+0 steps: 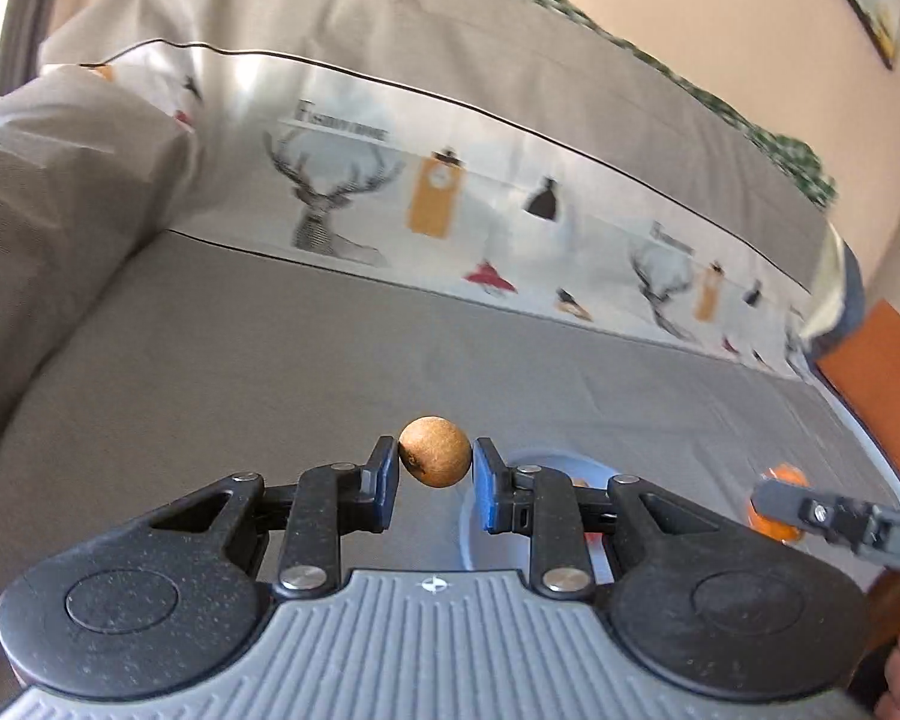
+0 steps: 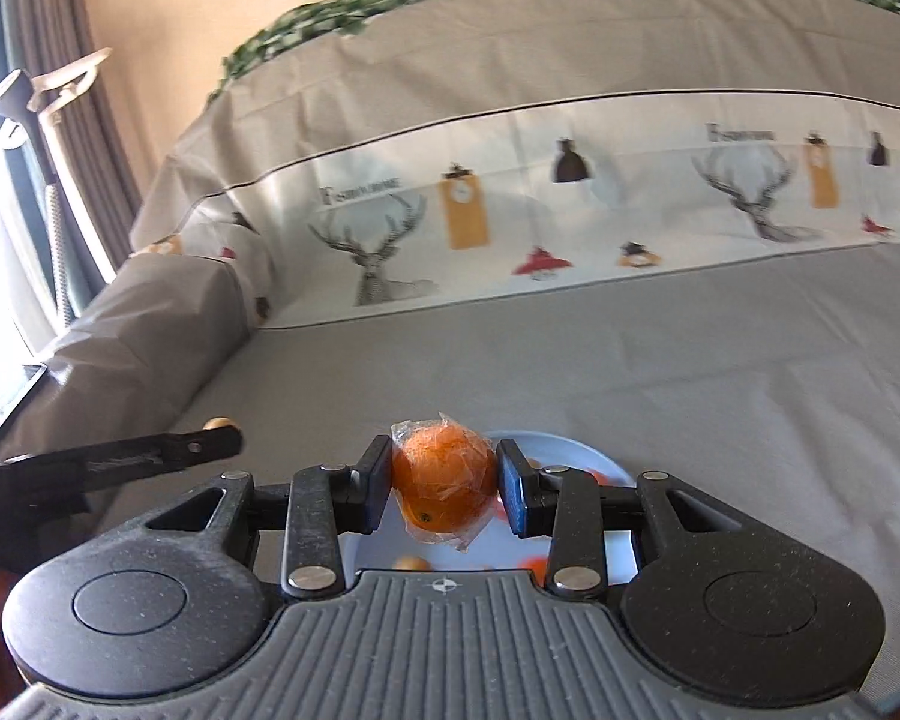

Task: Organize fruits
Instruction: 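Carry the tan fruit and net-wrapped orange over the blue plate with both tools, then lower the tan fruit onto the plate and open the left tool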

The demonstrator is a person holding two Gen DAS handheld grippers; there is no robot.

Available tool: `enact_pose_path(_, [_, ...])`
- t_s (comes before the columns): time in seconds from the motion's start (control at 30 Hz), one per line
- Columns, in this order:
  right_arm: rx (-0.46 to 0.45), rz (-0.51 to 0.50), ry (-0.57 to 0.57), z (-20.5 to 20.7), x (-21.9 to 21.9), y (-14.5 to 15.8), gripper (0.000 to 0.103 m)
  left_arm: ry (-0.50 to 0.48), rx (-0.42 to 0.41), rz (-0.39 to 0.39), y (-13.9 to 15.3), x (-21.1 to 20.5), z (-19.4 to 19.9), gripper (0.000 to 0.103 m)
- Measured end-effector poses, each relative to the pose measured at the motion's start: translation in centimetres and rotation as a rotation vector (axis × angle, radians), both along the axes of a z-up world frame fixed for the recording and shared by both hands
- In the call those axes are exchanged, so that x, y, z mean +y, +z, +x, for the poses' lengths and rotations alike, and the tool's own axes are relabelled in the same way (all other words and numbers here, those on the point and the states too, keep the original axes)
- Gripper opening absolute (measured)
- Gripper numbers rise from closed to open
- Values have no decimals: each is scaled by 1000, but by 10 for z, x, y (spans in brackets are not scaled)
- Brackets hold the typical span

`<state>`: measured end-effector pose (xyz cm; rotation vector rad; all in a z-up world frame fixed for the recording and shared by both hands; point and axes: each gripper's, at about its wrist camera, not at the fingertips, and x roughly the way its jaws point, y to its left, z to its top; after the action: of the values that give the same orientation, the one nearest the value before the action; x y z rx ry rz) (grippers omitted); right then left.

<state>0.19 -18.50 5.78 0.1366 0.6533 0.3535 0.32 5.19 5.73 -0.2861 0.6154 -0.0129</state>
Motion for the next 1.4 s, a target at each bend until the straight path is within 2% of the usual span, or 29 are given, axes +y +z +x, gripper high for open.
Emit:
enact_pose_path(0.17, [4, 8, -54, -10, -28, -20, 39, -63, 20, 44, -6, -20, -7, 29])
enact_pose_path(0.27, [59, 8, -86, -6, -36, -37, 39, -83, 22, 86, -10, -27, -6, 29])
enact_pose_path(0.63, [64, 4, -63, 9, -20, -47, 39, -116, 55, 146, -26, -37, 9, 29])
enact_pose_path(1.17, [74, -7, -73, 19, -16, -54, 39, -143, 83, 127, -38, -40, 24, 29])
enact_pose_path(1.4, [78, -24, -62, 22, -13, -57, 39, -215, 65, 136, -43, -54, 24, 29])
